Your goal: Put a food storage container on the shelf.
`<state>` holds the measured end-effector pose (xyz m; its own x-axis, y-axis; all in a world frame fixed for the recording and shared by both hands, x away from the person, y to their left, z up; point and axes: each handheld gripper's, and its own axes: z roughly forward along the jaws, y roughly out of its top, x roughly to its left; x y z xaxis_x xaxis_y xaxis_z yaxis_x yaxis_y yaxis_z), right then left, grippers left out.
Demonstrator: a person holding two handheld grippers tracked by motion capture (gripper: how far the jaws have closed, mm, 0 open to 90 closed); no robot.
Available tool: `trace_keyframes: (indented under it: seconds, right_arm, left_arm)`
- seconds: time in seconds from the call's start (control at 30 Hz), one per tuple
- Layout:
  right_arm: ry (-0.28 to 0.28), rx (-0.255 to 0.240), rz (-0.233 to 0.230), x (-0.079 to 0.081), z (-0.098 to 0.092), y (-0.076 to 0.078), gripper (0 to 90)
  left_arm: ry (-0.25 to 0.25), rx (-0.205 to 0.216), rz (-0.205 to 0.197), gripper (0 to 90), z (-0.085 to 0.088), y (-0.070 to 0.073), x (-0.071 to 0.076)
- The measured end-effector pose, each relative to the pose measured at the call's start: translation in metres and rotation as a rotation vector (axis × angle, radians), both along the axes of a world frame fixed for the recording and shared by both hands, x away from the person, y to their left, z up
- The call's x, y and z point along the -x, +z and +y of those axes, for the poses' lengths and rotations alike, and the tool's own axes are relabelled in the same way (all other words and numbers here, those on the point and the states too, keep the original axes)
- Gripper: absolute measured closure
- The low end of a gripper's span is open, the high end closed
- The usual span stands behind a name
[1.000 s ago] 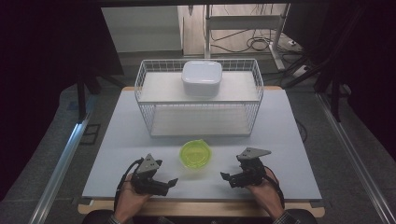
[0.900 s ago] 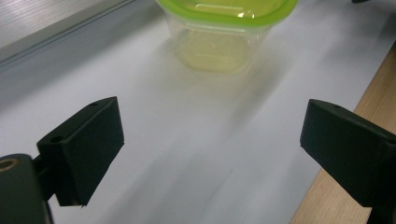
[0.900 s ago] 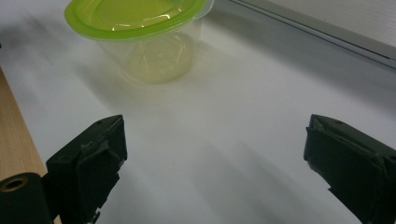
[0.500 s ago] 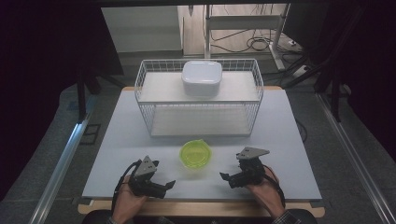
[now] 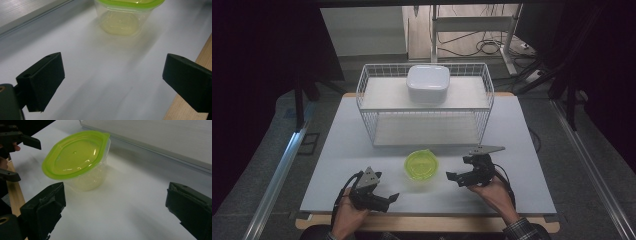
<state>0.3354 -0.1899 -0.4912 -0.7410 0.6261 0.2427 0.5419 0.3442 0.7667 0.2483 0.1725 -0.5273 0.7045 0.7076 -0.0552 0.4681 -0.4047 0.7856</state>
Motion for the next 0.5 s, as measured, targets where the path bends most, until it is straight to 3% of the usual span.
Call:
trace_keyframes:
  seconds: [0.13,0.33,0.5]
  right_arm:
    - [-0.004,0.022,0.040,-0.006,0.004,0.006,11.3]
    - [0.035,-0.010,0.068,-0.020,0.014,0.014,22.5]
    - [0.060,-0.042,0.130,-0.033,0.027,0.014,31.6]
  left_arm:
    - [-0.001,-0.002,-0.003,3.8,0.000,0.000,0.000]
    - [-0.006,-0.021,-0.012,3.8,-0.002,0.000,0.001]
    - [-0.012,-0.030,-0.016,3.9,-0.002,0.000,0.001]
